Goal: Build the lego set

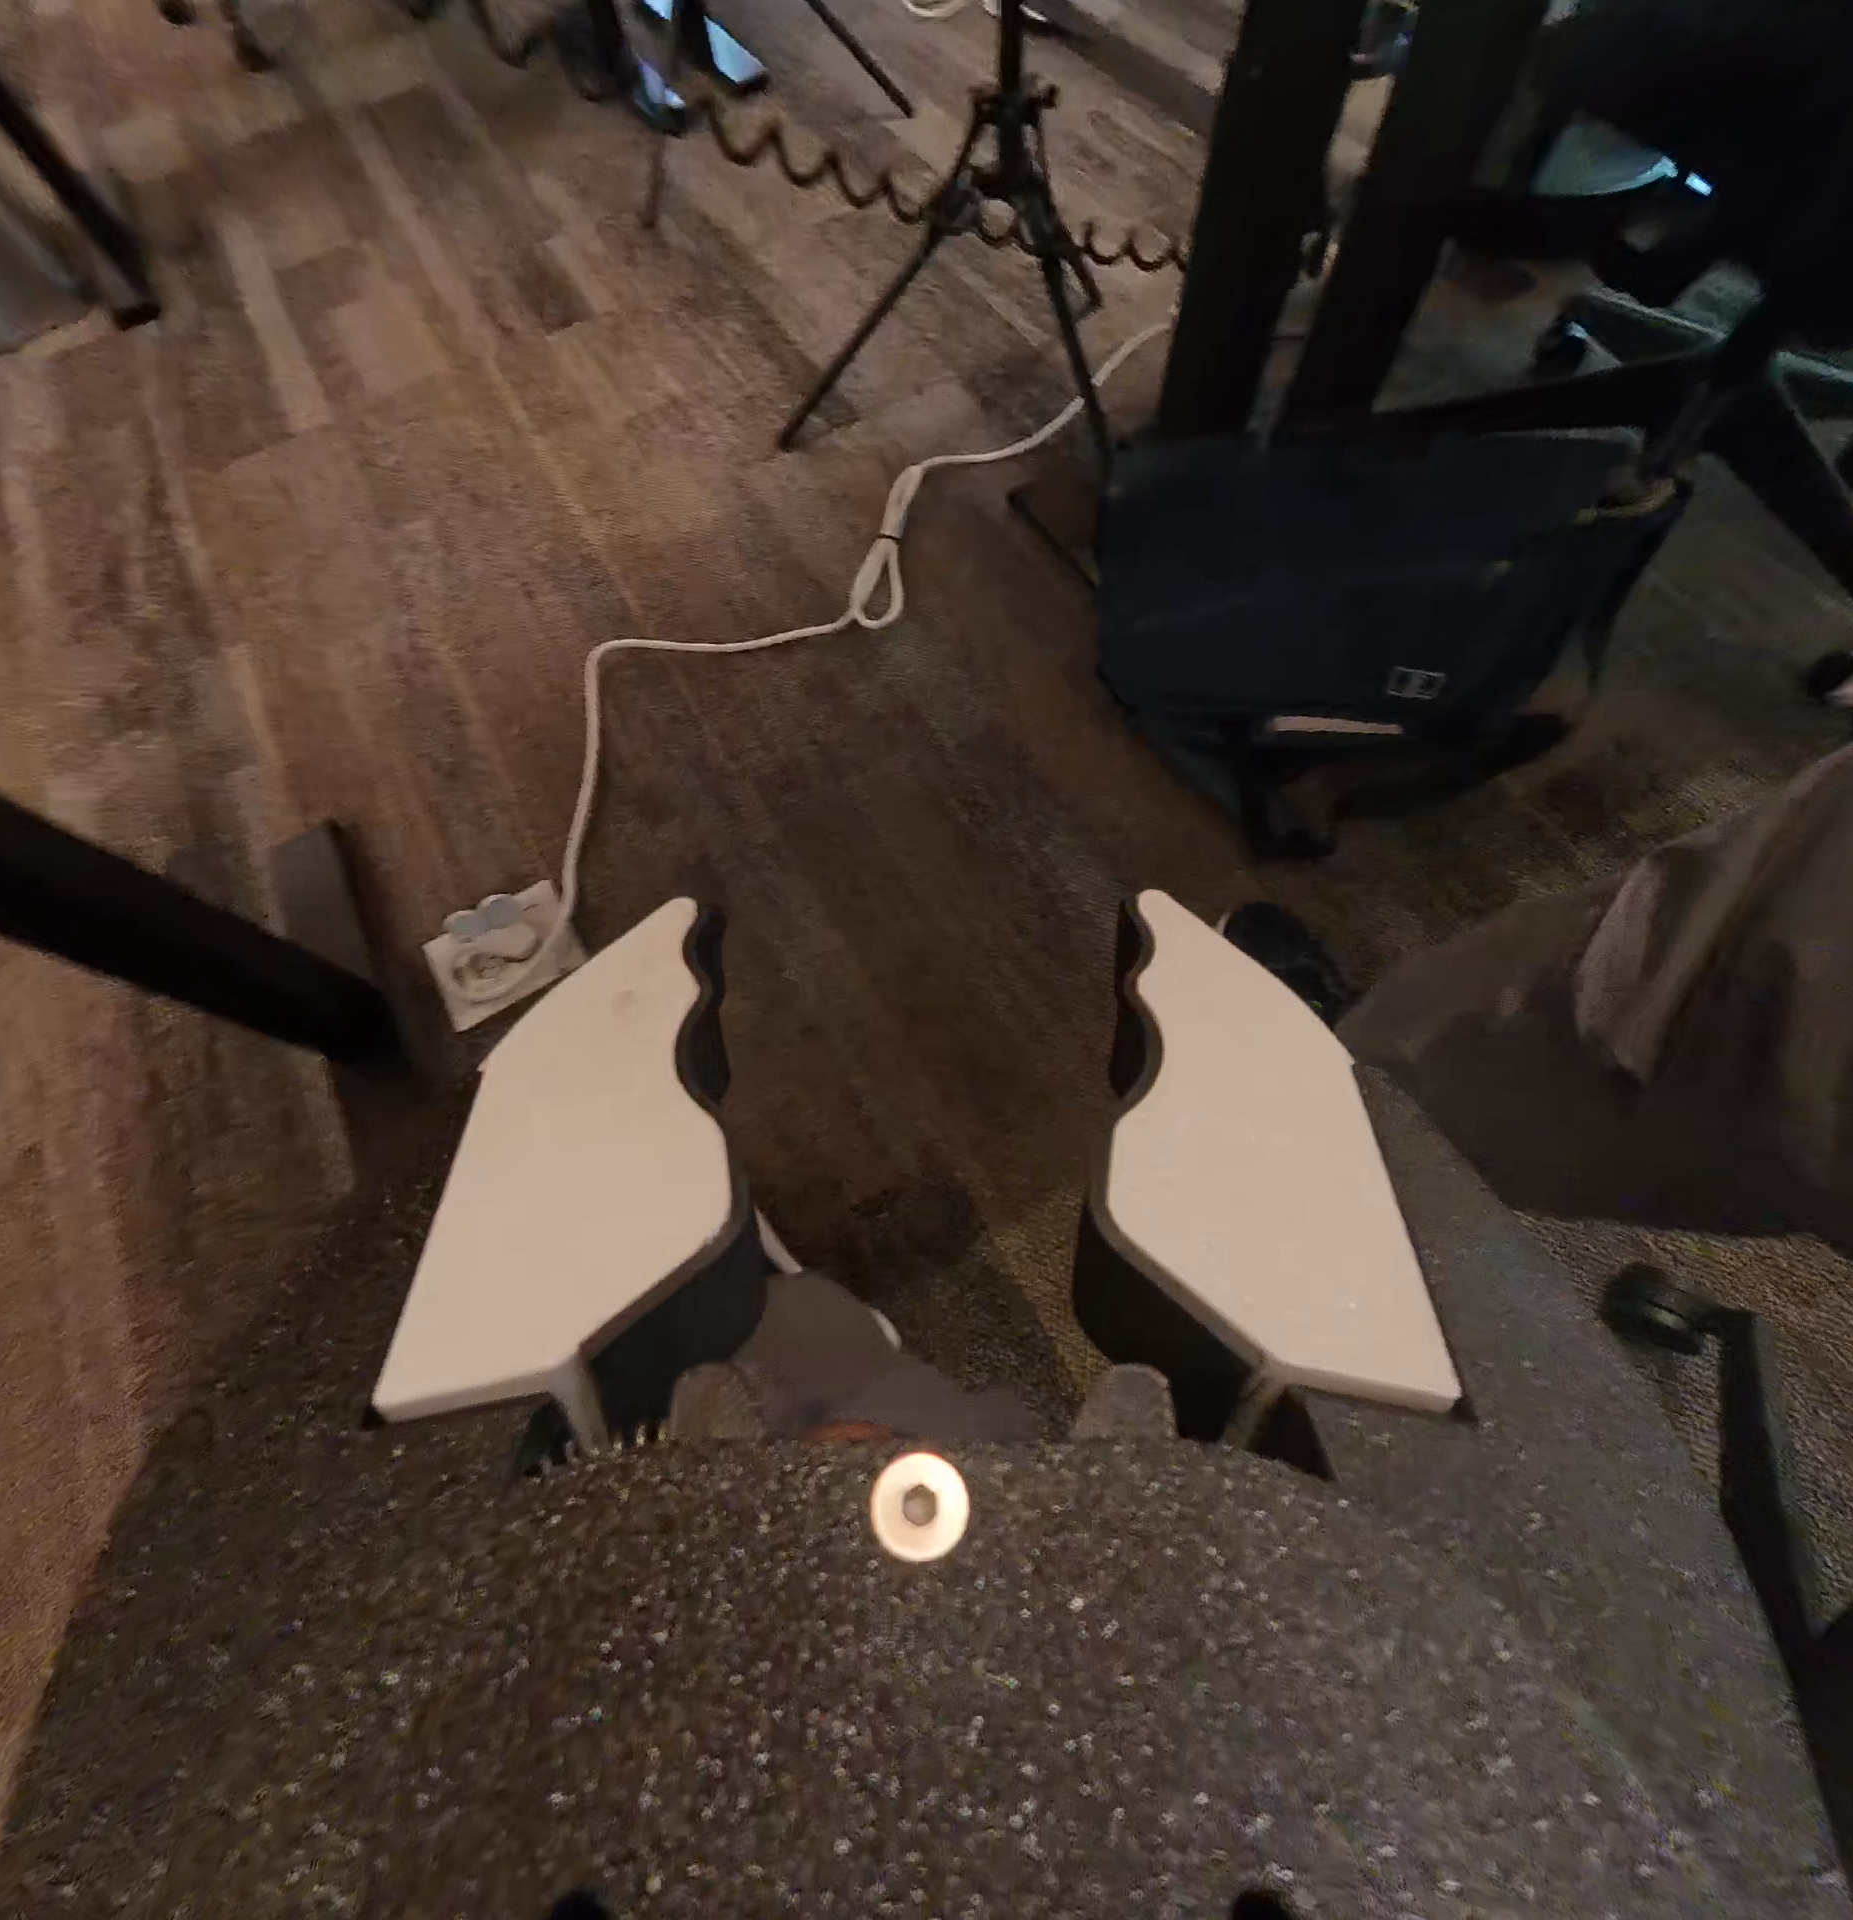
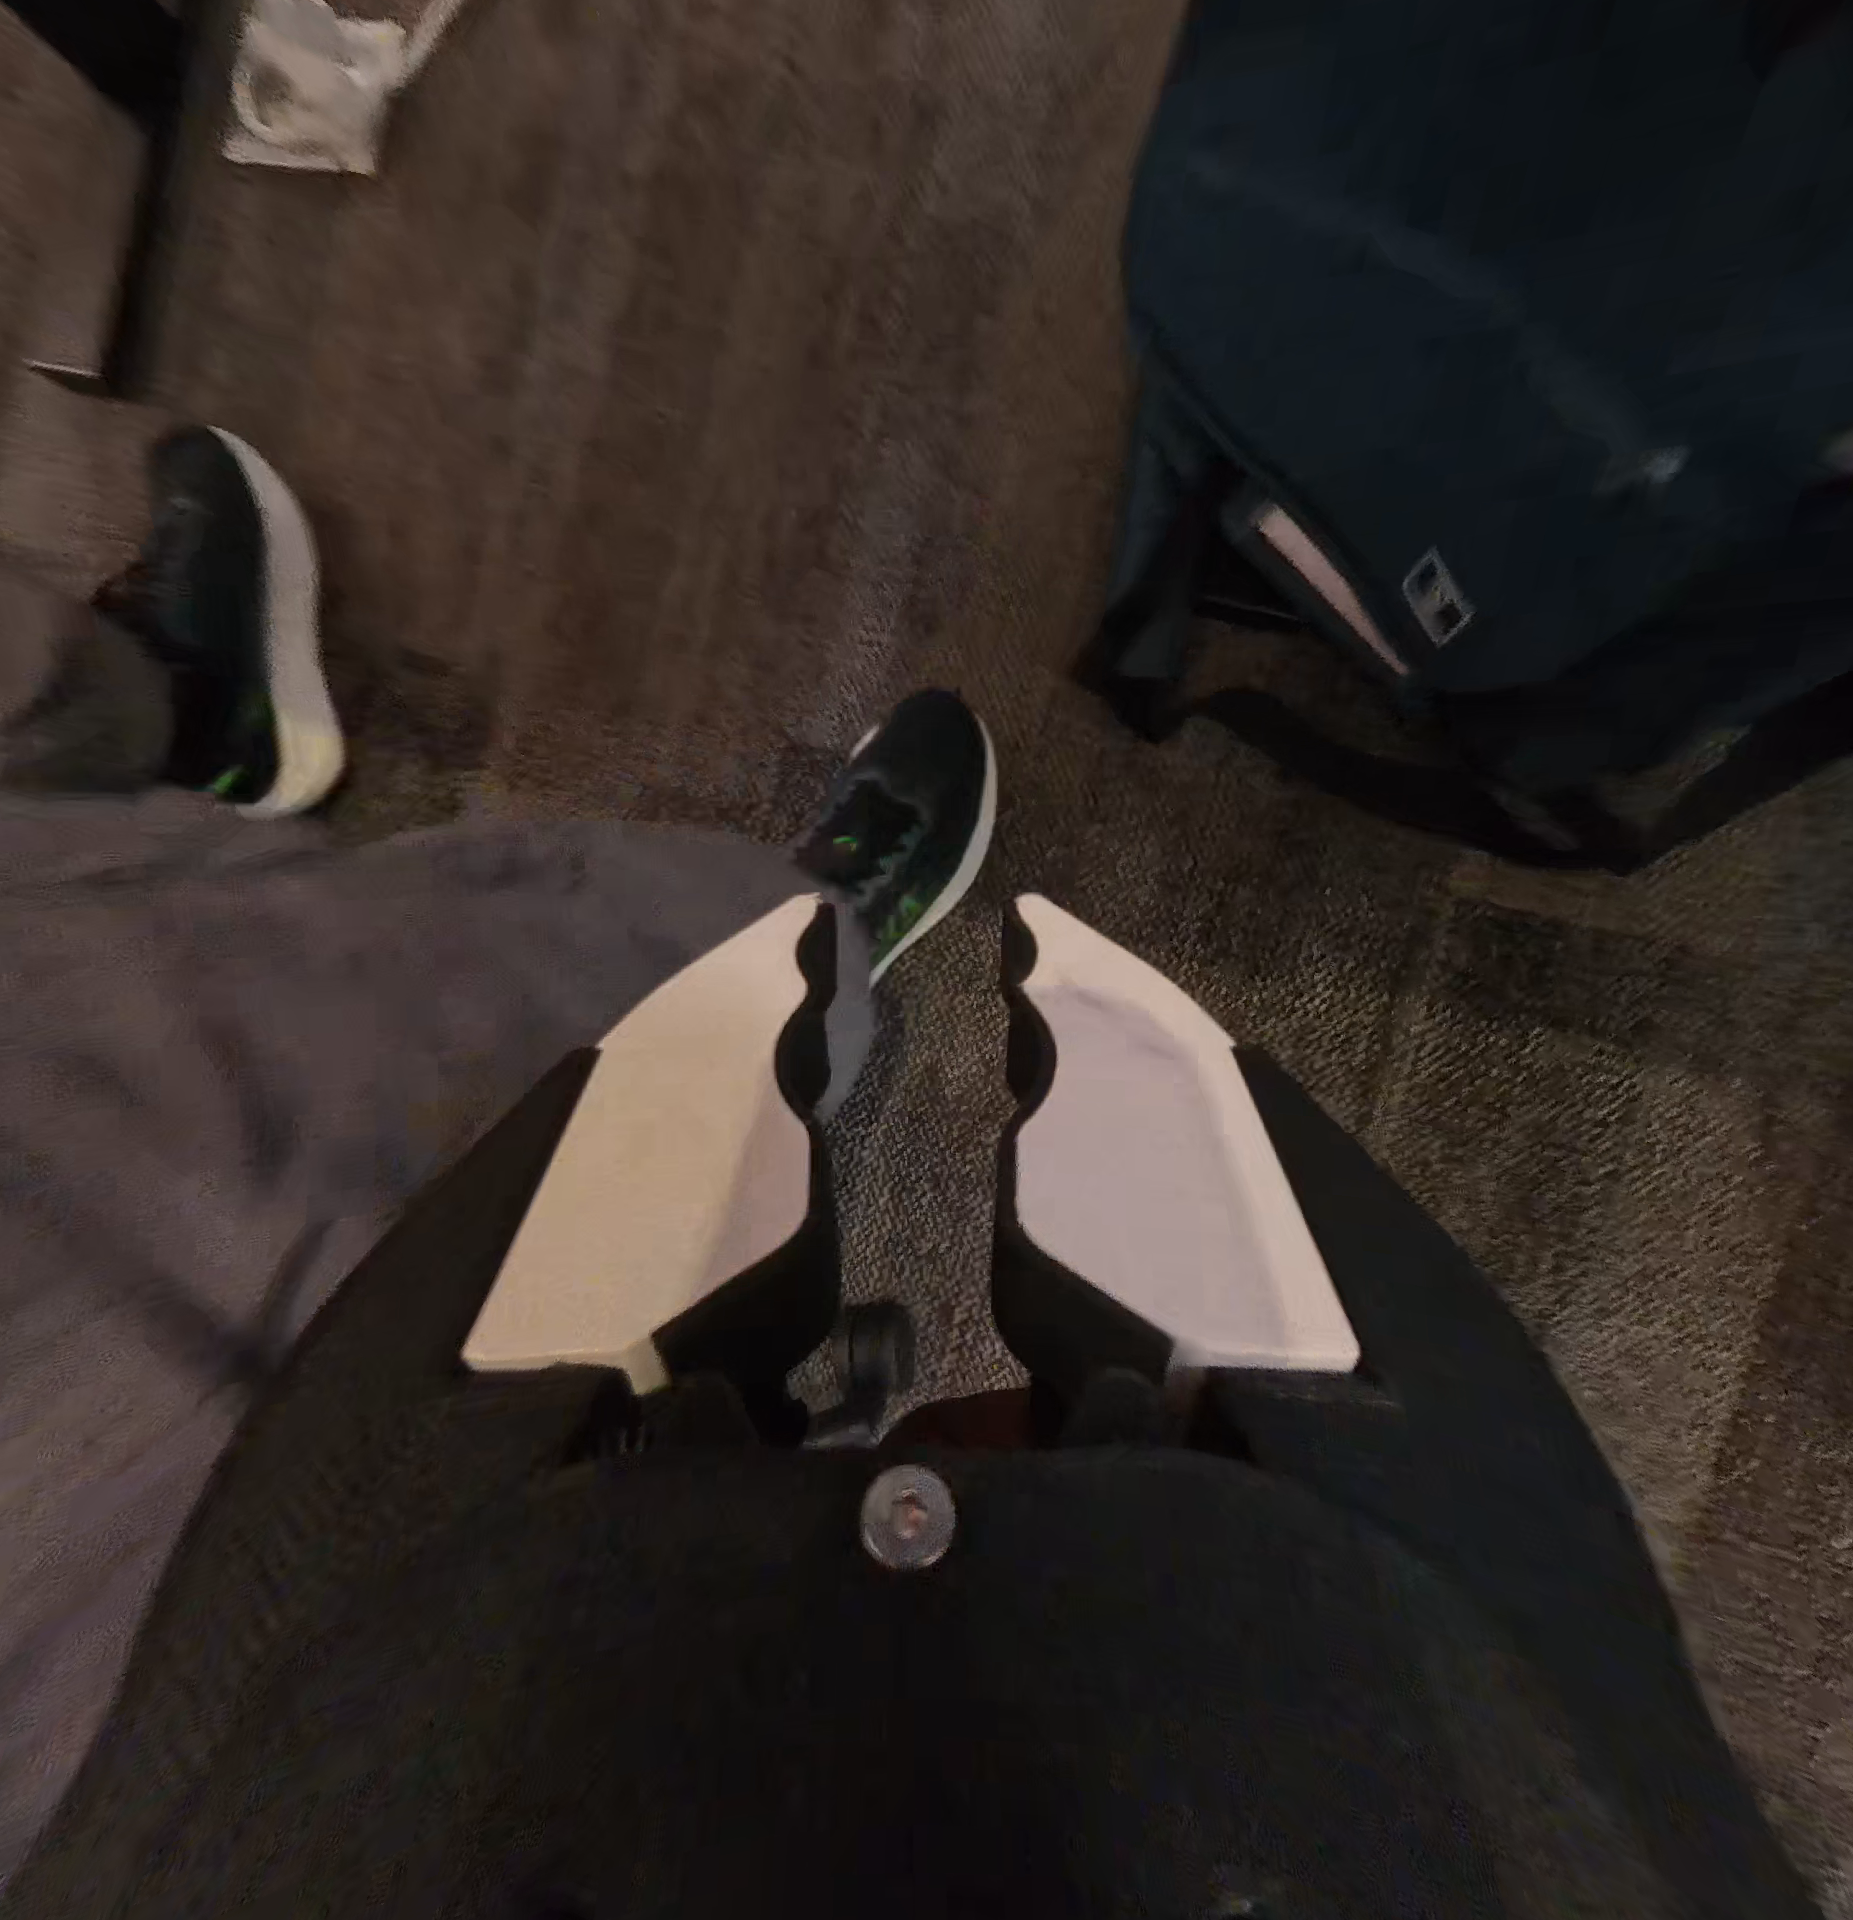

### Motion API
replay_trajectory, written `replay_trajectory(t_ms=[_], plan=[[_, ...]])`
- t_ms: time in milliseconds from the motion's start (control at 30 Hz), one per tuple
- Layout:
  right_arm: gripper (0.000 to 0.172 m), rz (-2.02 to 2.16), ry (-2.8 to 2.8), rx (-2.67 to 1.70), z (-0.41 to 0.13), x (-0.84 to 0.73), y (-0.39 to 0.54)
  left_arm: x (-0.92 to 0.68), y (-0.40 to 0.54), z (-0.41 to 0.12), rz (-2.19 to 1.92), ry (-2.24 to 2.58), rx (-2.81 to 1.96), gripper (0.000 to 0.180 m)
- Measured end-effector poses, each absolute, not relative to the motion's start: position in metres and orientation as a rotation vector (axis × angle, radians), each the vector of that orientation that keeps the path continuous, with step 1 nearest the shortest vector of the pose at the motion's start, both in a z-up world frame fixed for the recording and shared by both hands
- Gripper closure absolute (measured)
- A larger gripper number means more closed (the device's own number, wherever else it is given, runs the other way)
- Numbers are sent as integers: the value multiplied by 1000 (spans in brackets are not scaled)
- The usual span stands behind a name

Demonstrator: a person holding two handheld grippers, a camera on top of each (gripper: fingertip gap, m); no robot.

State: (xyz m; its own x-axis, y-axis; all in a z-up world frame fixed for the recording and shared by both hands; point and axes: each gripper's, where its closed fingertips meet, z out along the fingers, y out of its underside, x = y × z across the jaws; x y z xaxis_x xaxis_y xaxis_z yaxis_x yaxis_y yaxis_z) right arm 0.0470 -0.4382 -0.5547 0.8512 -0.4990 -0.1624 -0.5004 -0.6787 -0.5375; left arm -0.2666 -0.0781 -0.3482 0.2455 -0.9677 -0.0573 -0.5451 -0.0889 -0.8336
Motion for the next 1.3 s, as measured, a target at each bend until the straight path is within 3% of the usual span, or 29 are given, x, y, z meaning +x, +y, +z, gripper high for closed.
replay_trajectory(t_ms=[100, 167, 267, 500, 767, 1033, 1300], plan=[[141, 46, 862, -2454, -624, 63, -443, -211, -104, -393, -732, 1506, -1779, 110], [141, 60, 951, -2439, -642, 62, -455, -165, -126, -436, -752, 1623, -1804, 110], [141, 72, 993, -2440, -636, 53, -491, -95, -157, -503, -755, 1790, -1823, 114], [141, -82, 1022, -2483, -567, 39, -651, 28, -244, -660, -820, 1985, -2001, 133], [143, 58, 1785, -2243, -656, -98, -853, 114, -309, -851, -514, 2279, -1964, 142], [144, 158, 2064, -2121, -681, -167, -910, 179, -304, -958, -260, 2307, -1879, 144], [144, 248, 2065, -2130, -706, -162, -913, 206, -306, -986, -329, 2209, -1957, 150]])
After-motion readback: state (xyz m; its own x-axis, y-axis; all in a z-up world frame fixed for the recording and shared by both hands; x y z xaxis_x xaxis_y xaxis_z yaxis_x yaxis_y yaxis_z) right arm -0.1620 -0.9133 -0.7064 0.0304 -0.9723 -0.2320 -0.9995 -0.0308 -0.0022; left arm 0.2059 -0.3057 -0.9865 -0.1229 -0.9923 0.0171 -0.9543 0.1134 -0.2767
